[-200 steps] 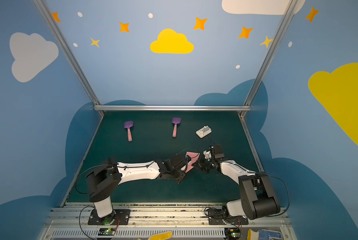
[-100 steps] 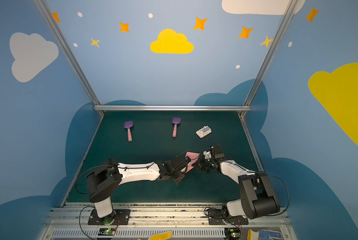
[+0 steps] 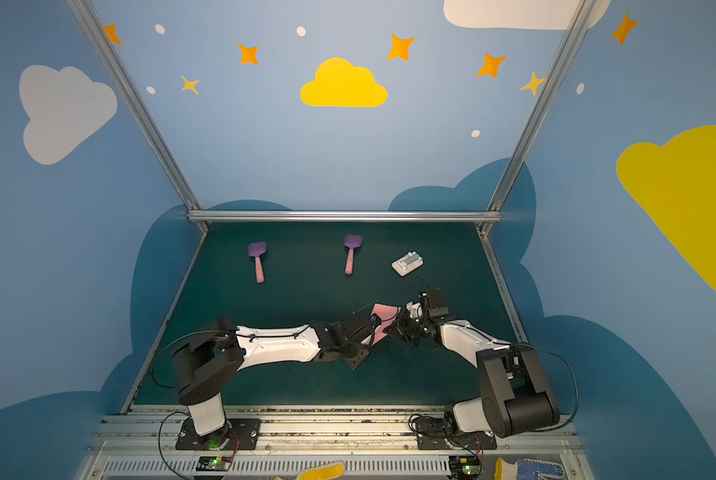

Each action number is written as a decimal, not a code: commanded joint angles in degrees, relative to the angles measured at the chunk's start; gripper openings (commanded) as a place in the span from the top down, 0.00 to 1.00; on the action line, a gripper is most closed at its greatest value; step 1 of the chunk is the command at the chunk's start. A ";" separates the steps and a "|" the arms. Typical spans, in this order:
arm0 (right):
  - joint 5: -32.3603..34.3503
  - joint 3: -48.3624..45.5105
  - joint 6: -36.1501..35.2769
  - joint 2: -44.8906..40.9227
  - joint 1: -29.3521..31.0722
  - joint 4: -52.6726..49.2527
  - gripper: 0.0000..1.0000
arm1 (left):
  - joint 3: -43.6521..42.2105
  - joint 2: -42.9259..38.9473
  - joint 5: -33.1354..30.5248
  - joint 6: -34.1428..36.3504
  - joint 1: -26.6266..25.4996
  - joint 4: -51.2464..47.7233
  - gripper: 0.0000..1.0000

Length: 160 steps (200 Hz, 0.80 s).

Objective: Fold a paper plane with a square sheet of paper (fold left side to right side)

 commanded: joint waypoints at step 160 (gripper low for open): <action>-1.14 0.74 -0.72 0.79 -0.22 -0.71 1.00 | 0.49 1.86 -1.48 1.70 -0.97 1.59 0.75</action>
